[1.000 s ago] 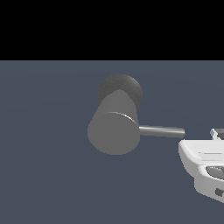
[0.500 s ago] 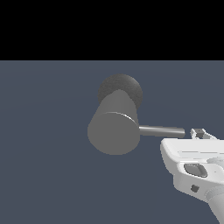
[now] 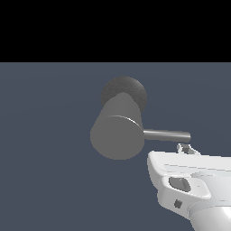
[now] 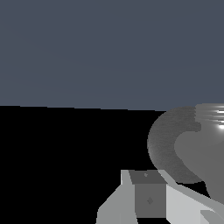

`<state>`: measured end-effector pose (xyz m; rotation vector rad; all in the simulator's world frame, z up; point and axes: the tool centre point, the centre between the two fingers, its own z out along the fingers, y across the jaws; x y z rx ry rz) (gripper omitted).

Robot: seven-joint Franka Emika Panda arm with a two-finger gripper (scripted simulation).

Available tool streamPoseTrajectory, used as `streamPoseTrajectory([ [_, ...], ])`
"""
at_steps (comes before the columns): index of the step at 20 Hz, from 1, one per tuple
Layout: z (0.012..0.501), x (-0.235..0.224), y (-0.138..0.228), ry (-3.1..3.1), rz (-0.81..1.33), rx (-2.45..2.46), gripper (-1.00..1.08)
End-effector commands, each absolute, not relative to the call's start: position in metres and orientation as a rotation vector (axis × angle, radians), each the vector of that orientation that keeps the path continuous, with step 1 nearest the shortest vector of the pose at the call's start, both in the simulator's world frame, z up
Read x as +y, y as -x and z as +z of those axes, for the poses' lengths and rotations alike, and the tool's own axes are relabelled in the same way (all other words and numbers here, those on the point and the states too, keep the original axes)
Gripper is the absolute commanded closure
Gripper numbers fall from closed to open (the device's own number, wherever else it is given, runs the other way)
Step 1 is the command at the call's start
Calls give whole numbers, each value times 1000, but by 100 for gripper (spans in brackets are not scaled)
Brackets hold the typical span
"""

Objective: Turn on the faucet by rotating a designated handle.

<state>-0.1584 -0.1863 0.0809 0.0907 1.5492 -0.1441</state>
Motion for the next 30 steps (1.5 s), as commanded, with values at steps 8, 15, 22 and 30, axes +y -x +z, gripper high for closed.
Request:
streamPoseTrajectory([
  [8,75,-164,160,-95,-88,1569,108],
  [15,96,-169,160,-91,-96,1566,108],
  [22,119,-169,160,-93,-92,1567,108],
  [30,113,-181,162,-106,-103,1606,108],
])
